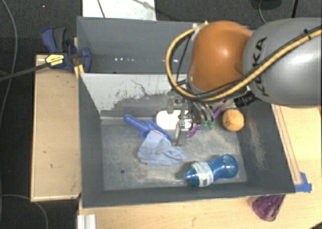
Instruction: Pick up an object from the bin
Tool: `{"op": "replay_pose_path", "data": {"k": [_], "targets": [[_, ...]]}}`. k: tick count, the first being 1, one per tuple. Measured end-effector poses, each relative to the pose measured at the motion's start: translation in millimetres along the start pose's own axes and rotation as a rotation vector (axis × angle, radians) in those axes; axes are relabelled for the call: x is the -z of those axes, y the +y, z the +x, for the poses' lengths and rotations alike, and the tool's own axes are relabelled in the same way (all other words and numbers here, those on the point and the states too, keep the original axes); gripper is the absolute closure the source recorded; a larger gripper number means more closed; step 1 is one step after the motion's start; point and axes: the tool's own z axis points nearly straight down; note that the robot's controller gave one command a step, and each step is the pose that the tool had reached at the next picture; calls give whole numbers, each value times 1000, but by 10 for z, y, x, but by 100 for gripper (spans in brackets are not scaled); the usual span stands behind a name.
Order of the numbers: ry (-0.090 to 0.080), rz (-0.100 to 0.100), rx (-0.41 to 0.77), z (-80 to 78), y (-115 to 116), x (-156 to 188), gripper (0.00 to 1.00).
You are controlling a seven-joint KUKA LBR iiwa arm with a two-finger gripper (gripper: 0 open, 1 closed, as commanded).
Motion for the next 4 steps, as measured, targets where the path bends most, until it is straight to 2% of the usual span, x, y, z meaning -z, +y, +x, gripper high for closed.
{"op": "replay_pose_path", "data": {"k": [1,2,3,4], "targets": [[-8,-1,-2,-16,-5,44,0],[2,0,89,416,-194,-1139,100],[-2,-1,86,402,-191,-1124,0],[-2,-1,86,402,-191,-1124,0]]}}
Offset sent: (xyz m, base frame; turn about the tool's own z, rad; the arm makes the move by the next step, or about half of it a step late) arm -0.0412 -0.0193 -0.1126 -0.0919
